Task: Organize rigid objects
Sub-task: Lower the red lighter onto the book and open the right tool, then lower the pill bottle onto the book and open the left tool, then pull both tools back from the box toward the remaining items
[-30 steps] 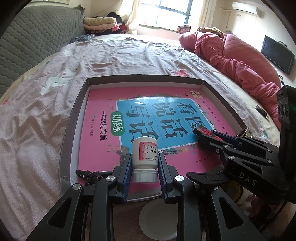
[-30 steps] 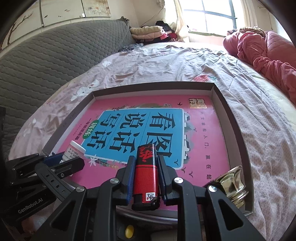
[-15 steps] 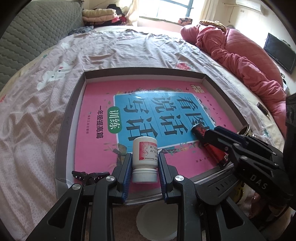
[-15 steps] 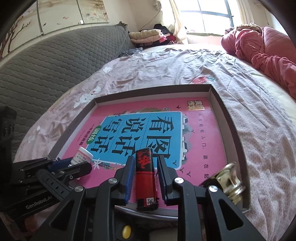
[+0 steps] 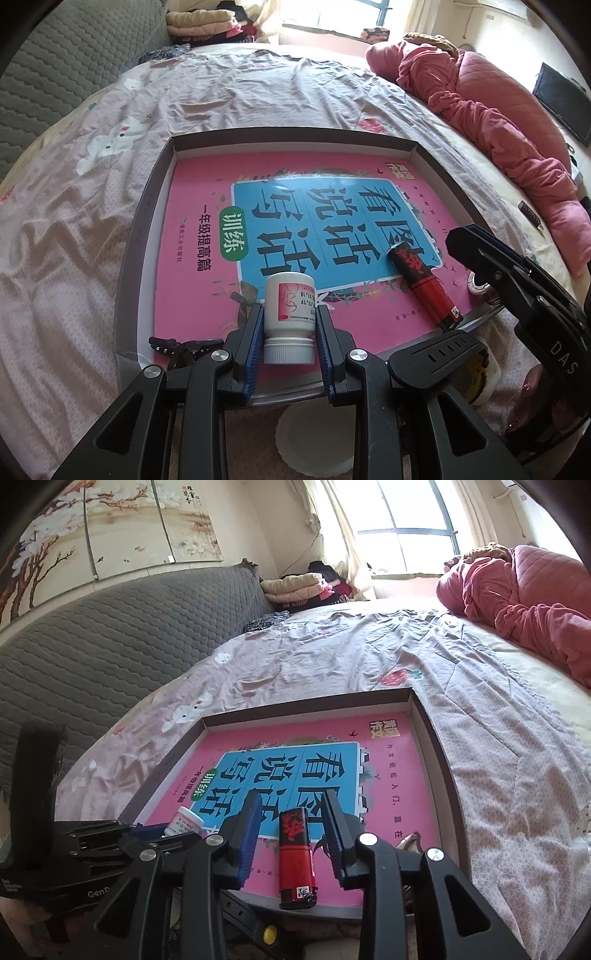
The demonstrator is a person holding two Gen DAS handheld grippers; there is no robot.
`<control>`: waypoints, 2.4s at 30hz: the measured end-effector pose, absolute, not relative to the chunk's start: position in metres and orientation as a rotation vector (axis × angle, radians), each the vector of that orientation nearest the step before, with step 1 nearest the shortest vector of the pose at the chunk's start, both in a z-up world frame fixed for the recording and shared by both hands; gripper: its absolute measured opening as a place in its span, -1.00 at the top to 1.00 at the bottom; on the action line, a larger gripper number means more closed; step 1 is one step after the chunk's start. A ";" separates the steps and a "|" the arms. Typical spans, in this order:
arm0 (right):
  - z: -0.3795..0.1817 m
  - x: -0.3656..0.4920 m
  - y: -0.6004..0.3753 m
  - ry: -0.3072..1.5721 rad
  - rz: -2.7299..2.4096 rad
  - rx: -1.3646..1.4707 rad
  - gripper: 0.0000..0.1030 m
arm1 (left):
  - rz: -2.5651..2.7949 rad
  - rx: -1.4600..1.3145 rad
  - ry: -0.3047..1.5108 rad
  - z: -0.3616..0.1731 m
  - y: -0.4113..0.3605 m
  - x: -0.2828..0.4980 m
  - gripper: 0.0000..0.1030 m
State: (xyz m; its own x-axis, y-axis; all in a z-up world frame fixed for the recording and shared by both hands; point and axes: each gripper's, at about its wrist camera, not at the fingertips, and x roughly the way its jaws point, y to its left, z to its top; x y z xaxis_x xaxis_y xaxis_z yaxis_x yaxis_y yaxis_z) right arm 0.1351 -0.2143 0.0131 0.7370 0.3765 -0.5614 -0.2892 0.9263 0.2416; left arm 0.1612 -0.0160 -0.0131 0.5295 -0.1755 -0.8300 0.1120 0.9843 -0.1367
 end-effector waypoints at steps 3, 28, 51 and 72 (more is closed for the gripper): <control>0.013 0.136 -0.219 0.642 0.358 0.164 0.35 | -0.159 -0.074 1.000 -0.013 -0.014 0.160 0.46; 0.018 0.123 -0.235 0.585 0.288 0.178 0.16 | -0.133 -0.082 0.980 -0.003 -0.001 0.143 0.44; 0.020 0.101 -0.240 0.568 0.233 0.149 0.02 | -0.142 -0.114 0.933 0.009 0.009 0.120 0.23; 0.026 0.081 -0.252 0.546 0.190 0.183 -0.04 | -0.153 -0.177 0.862 0.013 0.030 0.082 0.05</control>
